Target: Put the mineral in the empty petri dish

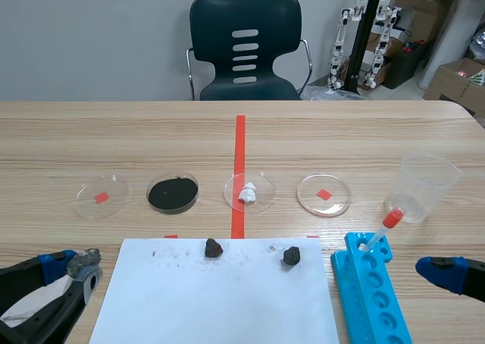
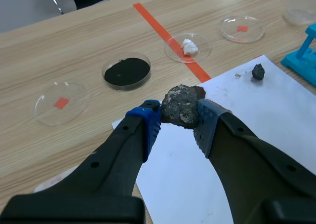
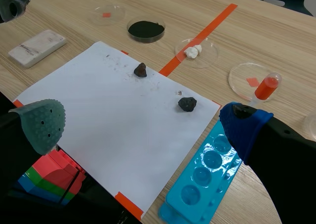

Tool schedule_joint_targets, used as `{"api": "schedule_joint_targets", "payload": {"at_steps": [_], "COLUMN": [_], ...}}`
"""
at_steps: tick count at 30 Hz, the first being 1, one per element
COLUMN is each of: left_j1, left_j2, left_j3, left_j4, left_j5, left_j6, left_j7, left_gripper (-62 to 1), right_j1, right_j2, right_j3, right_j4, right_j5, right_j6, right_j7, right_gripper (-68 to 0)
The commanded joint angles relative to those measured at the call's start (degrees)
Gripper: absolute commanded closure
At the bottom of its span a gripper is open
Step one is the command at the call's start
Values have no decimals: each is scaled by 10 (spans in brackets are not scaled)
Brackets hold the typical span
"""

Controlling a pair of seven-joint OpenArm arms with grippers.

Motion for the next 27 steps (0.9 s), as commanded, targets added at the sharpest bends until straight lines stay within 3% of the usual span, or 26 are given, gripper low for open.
{"api": "schedule_joint_targets", "payload": {"at_steps": [1,5,10,13,17,20,23,27], "left_j1": [6,-5,-60,-105,-192,-270,-349,-446], "left_j2": [0,2,23,45,78,104,124,154], "left_j3": [-5,-5,-4,-4,-4,-4,-4,-4], "left_j4": [16,16,16,16,7,-31,-88,-187], "left_j5": [0,-1,-3,-21,-71,-73,-85,-85], "left_j6": [2,2,-1,0,4,4,34,53], "left_j7": [-2,33,158,216,335,396,434,443], "left_gripper": [-55,-55,-55,-55,-55,-55,-55,-55], "right_j1": [0,0,0,0,0,0,0,0], "right_j2": [0,0,0,0,0,0,0,0], "right_j3": [2,2,2,2,2,2,2,2], "right_j4": [14,14,14,14,14,14,14,14], "right_j5": [4,4,4,4,4,4,4,4], "right_j6": [0,0,0,1,1,1,1,1], "right_j7": [9,9,9,9,9,9,9,9], "right_gripper": [-679,-679,-679,-679,-679,-679,-679,-679]}}
